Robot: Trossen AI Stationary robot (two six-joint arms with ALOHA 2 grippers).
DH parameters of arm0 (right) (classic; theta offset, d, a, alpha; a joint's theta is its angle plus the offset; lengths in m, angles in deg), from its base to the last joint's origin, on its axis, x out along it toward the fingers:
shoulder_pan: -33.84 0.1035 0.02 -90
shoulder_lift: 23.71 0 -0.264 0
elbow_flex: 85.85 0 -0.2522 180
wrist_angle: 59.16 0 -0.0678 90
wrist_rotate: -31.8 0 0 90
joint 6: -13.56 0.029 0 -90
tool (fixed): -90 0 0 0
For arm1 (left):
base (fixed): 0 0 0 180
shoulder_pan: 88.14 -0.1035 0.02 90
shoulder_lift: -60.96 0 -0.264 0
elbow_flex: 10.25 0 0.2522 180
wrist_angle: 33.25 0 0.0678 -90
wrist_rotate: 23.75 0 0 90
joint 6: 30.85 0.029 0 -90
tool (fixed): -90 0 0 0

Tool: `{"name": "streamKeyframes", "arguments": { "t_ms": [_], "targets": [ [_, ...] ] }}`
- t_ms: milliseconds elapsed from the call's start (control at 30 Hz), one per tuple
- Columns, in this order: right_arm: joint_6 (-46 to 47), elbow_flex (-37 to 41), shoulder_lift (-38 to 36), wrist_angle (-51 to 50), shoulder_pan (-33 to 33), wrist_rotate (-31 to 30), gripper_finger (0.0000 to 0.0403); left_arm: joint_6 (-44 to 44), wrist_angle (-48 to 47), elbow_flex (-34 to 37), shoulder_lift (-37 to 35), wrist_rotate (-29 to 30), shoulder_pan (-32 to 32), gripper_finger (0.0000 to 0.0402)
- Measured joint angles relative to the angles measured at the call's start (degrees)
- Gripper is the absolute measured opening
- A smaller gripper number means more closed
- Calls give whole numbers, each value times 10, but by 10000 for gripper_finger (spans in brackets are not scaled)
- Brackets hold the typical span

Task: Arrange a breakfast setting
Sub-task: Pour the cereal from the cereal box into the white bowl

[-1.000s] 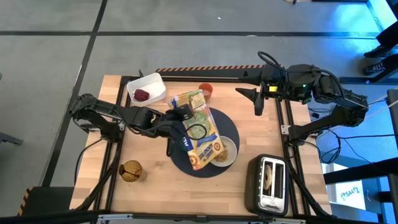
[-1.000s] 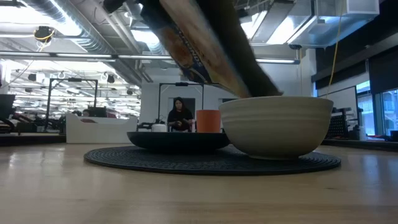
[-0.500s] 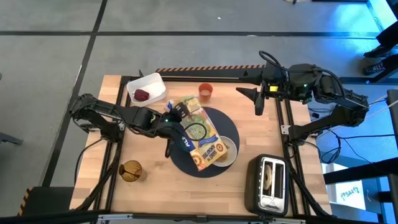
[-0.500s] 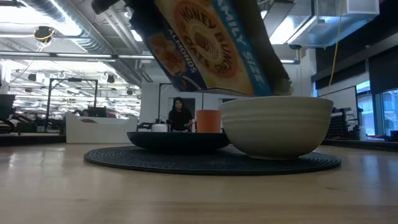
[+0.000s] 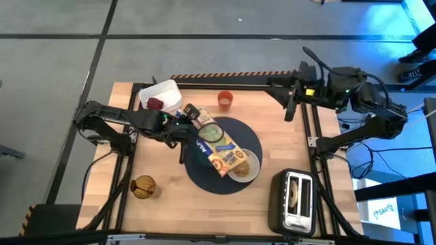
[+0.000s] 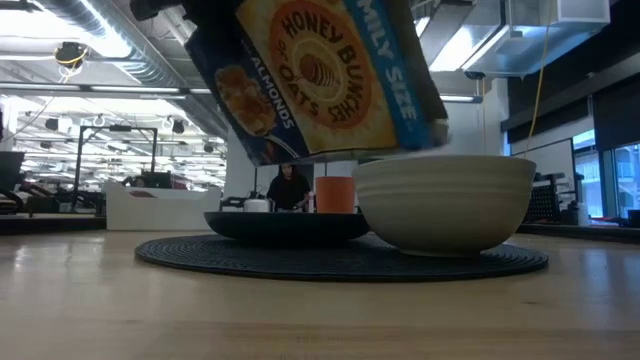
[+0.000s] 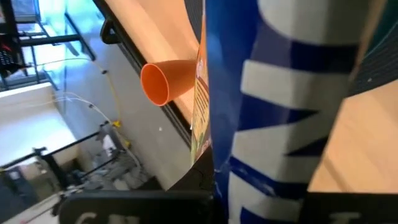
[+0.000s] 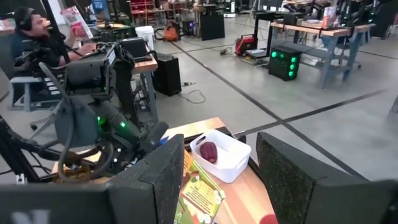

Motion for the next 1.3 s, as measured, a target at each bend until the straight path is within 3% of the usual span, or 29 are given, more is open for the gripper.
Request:
{"name": "streamKeyframes", "arguments": {
  "t_ms": [533, 767, 1000, 1300],
  "targets": [
    [-1, 0, -15, -2, 0, -13, 188, -81, 1, 0, -68, -102, -43, 3],
    [5, 0, -15, -35, 0, -72, 188, -121, -2, 0, -75, -174, -83, 1],
    [143, 0, -19, -162, 0, -139, 188, -162, 11, 0, -76, -235, -114, 1],
    [213, 0, -21, -221, 0, -133, 188, -178, 86, 0, -75, -288, -157, 0]
  ]
}}
